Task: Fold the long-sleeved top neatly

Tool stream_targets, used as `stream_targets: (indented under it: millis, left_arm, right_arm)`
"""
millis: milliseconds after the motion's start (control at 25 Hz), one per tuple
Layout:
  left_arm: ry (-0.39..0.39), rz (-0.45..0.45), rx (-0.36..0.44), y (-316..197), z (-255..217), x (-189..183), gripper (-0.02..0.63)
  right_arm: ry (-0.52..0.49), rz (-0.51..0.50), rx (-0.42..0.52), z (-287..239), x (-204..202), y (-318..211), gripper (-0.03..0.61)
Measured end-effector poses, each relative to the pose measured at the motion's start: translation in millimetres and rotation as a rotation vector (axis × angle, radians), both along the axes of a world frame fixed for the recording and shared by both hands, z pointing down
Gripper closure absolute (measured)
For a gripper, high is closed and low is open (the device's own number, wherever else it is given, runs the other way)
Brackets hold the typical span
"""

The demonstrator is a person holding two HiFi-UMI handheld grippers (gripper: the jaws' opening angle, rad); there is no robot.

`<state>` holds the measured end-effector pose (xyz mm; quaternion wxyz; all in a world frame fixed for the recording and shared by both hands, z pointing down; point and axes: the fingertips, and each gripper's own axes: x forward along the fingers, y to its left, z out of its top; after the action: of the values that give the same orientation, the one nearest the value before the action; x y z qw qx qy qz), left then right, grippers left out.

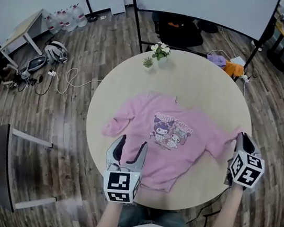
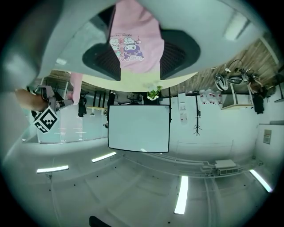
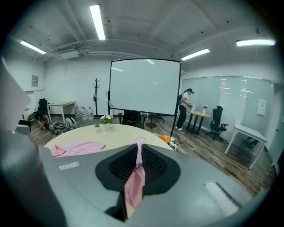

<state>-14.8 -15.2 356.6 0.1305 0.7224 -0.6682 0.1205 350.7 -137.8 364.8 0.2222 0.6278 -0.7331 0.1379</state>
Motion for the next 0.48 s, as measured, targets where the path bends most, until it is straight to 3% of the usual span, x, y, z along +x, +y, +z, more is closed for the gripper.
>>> stream_targets:
  millis: [240,480]
  left_arm:
    - [0.011,-0.041,0.01,-0.5,0.5,-46.3,0.334]
    - [0.035,-0.006,-0.001,-16.6,3.4,-90.6,0.334]
  right_arm:
    - [-0.016,-0.077,0.004,-6.0,-73.0,-20.0,0.528]
    - [-0.001,-0.111,0.012,-19.4,-137.7,-34.2,0.528]
